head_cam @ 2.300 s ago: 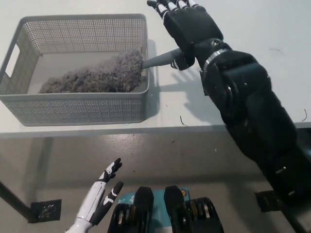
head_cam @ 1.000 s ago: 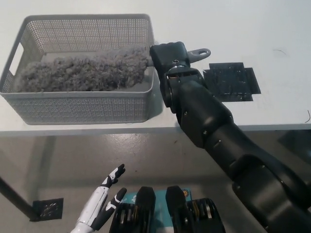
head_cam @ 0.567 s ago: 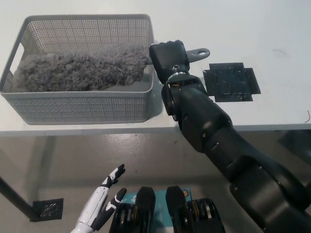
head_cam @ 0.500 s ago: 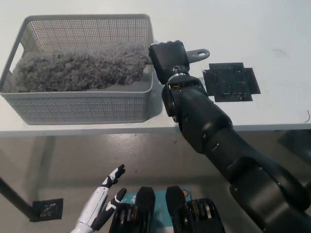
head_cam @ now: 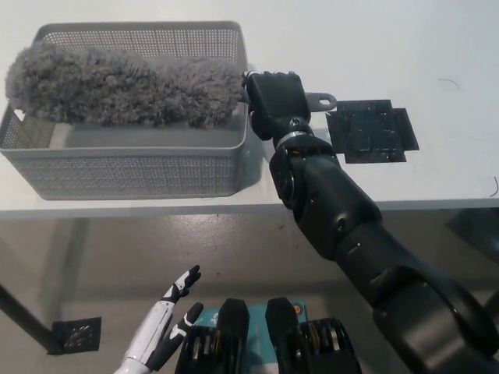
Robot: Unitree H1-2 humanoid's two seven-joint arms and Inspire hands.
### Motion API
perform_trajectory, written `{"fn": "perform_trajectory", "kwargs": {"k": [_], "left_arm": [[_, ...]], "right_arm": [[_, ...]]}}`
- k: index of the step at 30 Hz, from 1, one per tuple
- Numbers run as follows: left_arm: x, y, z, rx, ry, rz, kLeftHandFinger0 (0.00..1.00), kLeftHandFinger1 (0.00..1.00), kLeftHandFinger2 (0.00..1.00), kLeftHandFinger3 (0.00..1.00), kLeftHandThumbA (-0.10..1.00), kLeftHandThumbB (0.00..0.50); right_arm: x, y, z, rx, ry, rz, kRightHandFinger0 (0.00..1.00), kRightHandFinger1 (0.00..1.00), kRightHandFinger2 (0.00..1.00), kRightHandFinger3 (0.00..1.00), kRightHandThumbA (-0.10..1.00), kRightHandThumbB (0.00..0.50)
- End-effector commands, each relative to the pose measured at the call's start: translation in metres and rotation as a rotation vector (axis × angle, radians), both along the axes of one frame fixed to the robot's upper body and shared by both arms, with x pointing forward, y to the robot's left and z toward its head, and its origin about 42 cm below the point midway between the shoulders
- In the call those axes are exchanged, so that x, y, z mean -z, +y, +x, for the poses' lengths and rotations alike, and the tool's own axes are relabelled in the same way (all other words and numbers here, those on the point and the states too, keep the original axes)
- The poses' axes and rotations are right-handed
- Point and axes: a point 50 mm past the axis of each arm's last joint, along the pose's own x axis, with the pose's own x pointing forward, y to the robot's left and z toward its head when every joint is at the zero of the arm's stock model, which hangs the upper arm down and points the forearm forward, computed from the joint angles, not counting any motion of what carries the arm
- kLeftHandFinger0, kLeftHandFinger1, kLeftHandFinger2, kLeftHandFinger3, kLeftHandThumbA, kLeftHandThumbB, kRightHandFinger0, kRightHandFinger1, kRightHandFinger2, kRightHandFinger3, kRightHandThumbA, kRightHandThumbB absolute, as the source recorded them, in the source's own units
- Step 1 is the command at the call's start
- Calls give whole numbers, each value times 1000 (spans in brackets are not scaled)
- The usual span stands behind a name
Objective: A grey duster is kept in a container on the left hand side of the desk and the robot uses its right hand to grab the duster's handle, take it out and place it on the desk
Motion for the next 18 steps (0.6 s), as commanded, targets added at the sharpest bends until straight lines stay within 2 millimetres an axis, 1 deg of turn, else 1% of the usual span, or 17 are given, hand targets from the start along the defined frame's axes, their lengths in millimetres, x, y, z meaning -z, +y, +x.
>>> {"fn": "perform_trajectory", "kwargs": {"k": [1, 2, 3, 4, 5, 6, 7, 8, 9, 11, 12, 13, 18], "left_arm": [[-14, 1, 2, 25, -76, -3, 1000, 1000, 1000, 1000, 1000, 96], [-13, 2, 2, 24, -77, -2, 1000, 1000, 1000, 1000, 1000, 98], [-13, 2, 2, 26, -78, -3, 1000, 1000, 1000, 1000, 1000, 97], [-13, 2, 2, 26, -79, -3, 1000, 1000, 1000, 1000, 1000, 97], [-13, 2, 2, 27, -80, -2, 1000, 1000, 1000, 1000, 1000, 96], [-14, 1, 2, 29, -80, -2, 1000, 1000, 1000, 1000, 1000, 96], [-14, 1, 2, 31, -79, -1, 1000, 1000, 1000, 1000, 1000, 96], [-14, 1, 1, 33, -78, 0, 1000, 1000, 1000, 1000, 1000, 96], [-14, 1, 2, 33, -79, 0, 1000, 1000, 1000, 1000, 1000, 91], [-14, 1, 2, 35, -83, 3, 1000, 1000, 1000, 1000, 1000, 93], [-14, 1, 2, 36, -83, 3, 1000, 1000, 1000, 1000, 1000, 94], [-14, 1, 1, 36, -83, 3, 1000, 1000, 1000, 1000, 1000, 94], [-15, 1, 1, 34, -83, 3, 1000, 1000, 1000, 1000, 1000, 91]], "right_arm": [[-113, -26, 16, 10, -499, 278, 0, 340, 722, 893, -100, 221], [-113, -26, 16, 16, -501, 273, 0, 195, 514, 761, -100, 227], [-112, -27, 16, 13, -506, 281, 0, 175, 493, 859, -100, 214], [-111, -27, 16, 12, -507, 284, 0, 98, 402, 852, -100, 220], [-110, -27, 16, 7, -508, 299, 0, 15, 311, 1000, -100, 243], [-108, -28, 16, 7, -503, 312, 0, 1, 235, 1000, -100, 273], [-107, -28, 16, 8, -502, 317, 0, 1, 235, 1000, -100, 273], [-106, -29, 15, 8, -503, 326, 0, 0, 127, 1000, -100, 293], [-105, -29, 15, 3, -498, 332, 0, 0, 86, 1000, -100, 290], [-103, -29, 14, -6, -487, 347, 0, 0, 51, 1000, -100, 287], [-103, -30, 14, -7, -483, 351, 0, 0, 48, 1000, -100, 279], [-102, -30, 14, -1, -476, 348, 0, 0, 49, 1000, -100, 251], [-102, -31, 15, -5, -484, 361, 0, 0, 9, 1000, -100, 228]]}}
